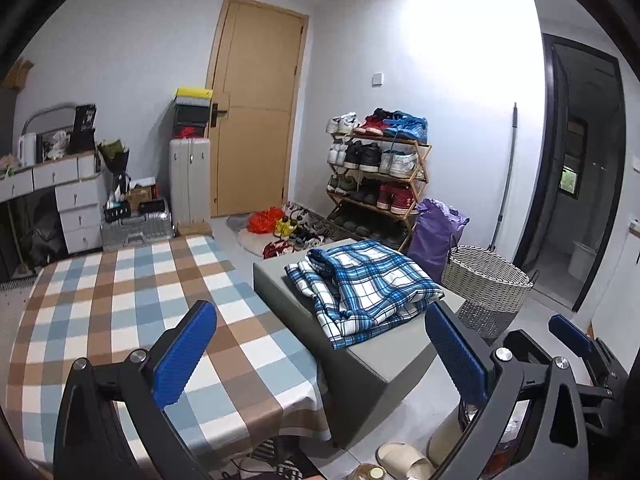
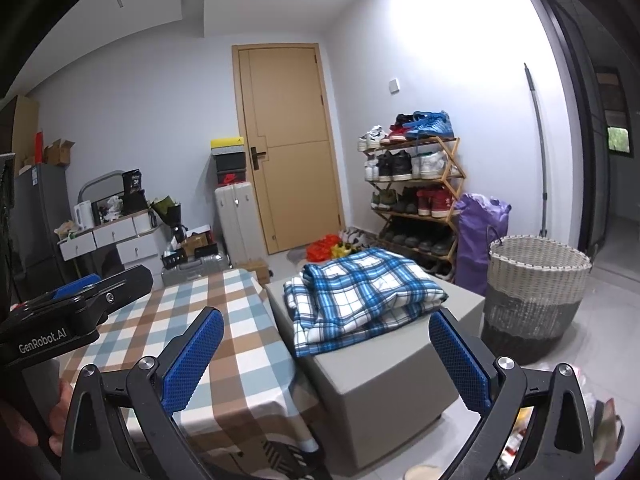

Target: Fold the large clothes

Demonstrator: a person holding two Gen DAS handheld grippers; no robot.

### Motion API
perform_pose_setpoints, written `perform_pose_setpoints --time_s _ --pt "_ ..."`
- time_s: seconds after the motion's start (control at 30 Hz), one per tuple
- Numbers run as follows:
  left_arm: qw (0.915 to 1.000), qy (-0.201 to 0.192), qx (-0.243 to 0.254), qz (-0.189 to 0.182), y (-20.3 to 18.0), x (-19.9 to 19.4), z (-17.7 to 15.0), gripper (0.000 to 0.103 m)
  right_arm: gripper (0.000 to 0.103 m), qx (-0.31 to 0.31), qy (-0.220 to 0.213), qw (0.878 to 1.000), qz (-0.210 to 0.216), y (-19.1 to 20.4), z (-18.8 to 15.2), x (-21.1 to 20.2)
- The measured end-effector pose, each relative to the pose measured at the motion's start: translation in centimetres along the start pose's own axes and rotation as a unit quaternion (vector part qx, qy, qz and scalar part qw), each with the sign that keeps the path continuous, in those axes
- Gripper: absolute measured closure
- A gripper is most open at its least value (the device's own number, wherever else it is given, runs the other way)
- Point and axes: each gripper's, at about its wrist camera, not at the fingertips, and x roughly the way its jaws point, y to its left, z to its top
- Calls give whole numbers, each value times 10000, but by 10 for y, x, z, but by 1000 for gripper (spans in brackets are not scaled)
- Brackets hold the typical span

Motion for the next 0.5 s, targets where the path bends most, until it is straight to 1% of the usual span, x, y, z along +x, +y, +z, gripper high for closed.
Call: perform_pose_setpoints --time_s 0.03,0.13,0.37,0.5 --pt "10000 46 -49 -60 2 2 0 1 0 8 6 10000 -3 0 0 0" --pt "9999 91 -109 -47 5 3 0 1 0 28 23 10000 -10 -1 -1 1" --pt "10000 -39 59 70 1 -1 -1 1 0 -6 3 10000 -63 1 -2 0" --pt "9999 -63 117 23 -1 -1 0 1 0 -19 3 10000 -62 2 -2 1"
